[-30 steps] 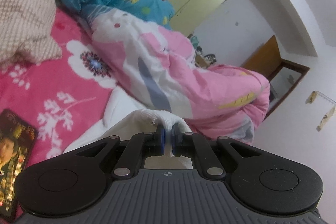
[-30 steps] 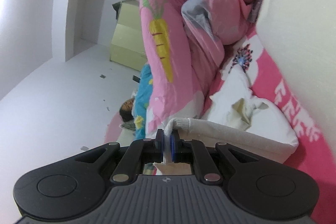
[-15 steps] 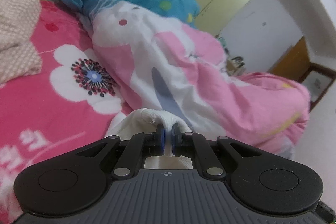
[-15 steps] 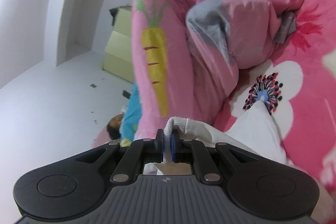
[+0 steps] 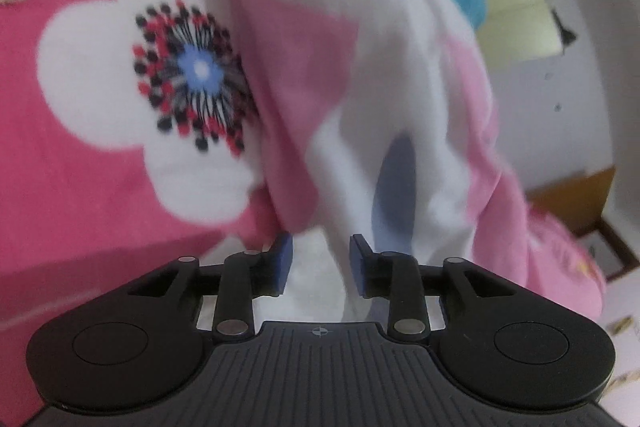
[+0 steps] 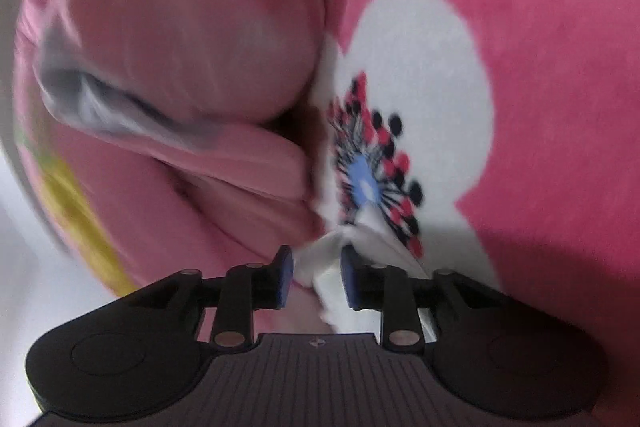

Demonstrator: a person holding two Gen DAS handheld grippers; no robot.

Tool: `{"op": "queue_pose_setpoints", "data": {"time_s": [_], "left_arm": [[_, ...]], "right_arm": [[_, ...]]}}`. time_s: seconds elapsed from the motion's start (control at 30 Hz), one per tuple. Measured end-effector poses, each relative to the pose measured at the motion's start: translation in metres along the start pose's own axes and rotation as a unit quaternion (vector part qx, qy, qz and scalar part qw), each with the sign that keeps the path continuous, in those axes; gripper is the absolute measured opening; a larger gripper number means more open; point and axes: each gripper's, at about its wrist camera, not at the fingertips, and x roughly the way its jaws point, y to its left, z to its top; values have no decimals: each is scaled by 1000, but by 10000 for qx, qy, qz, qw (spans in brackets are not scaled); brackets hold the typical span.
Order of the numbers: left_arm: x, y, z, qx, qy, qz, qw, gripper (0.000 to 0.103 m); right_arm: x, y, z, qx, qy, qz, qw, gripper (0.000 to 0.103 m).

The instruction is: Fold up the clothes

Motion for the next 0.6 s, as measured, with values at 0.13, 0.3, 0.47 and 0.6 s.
{"op": "queue_pose_setpoints", "data": {"time_s": [0.13, 0.3, 0.47, 0.6], "left_arm": [[-28, -7, -4, 168, -129, -2, 9998, 32], [-86, -25, -38, 622, 71, 9, 9980, 34], [-144, -41, -75, 1075, 343, 82, 9936, 38], [-191, -53, -105, 1434, 560, 139, 9880, 45]], "right_arm": [[-16, 14, -5, -115, -166, 80, 9998, 55], [-38, 50, -44, -370, 187, 244, 9988, 56], [-78, 85, -110, -893, 862, -42, 9923, 60], [-115, 111, -164, -1356, 1391, -364, 9803, 61]]}}
